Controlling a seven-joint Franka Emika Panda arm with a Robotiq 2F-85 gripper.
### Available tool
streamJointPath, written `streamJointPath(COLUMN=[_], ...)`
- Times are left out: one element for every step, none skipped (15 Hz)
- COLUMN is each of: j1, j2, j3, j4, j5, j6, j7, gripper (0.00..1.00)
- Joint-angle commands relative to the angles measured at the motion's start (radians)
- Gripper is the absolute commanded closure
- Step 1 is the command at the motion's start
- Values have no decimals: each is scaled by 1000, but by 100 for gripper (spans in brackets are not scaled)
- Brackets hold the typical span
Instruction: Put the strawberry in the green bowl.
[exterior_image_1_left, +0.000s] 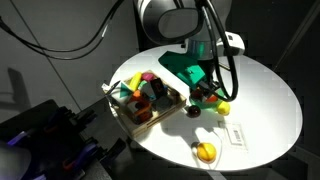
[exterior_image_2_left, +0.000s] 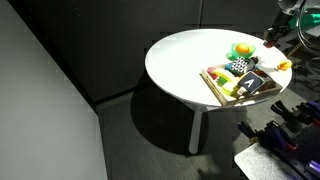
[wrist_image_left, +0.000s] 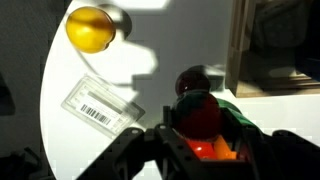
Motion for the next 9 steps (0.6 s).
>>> streamJointPath(j1=[-28, -33, -37, -40, -43, -46, -48, -51, -54], j2=[78, 94, 107, 122, 133, 142, 152, 160, 169], j3=[27, 33, 38, 45, 51, 56, 62, 67, 70], j4=[97, 117, 135, 155, 171, 184, 199, 213, 226], j5=[26, 30, 32, 35, 36, 36, 35, 34, 32], j6=[8, 5, 1, -2, -3, -5, -5, -7, -8], j7=[16, 13, 13, 13, 12, 14, 15, 15, 17], gripper=[75, 75, 75, 75, 75, 75, 75, 75, 75])
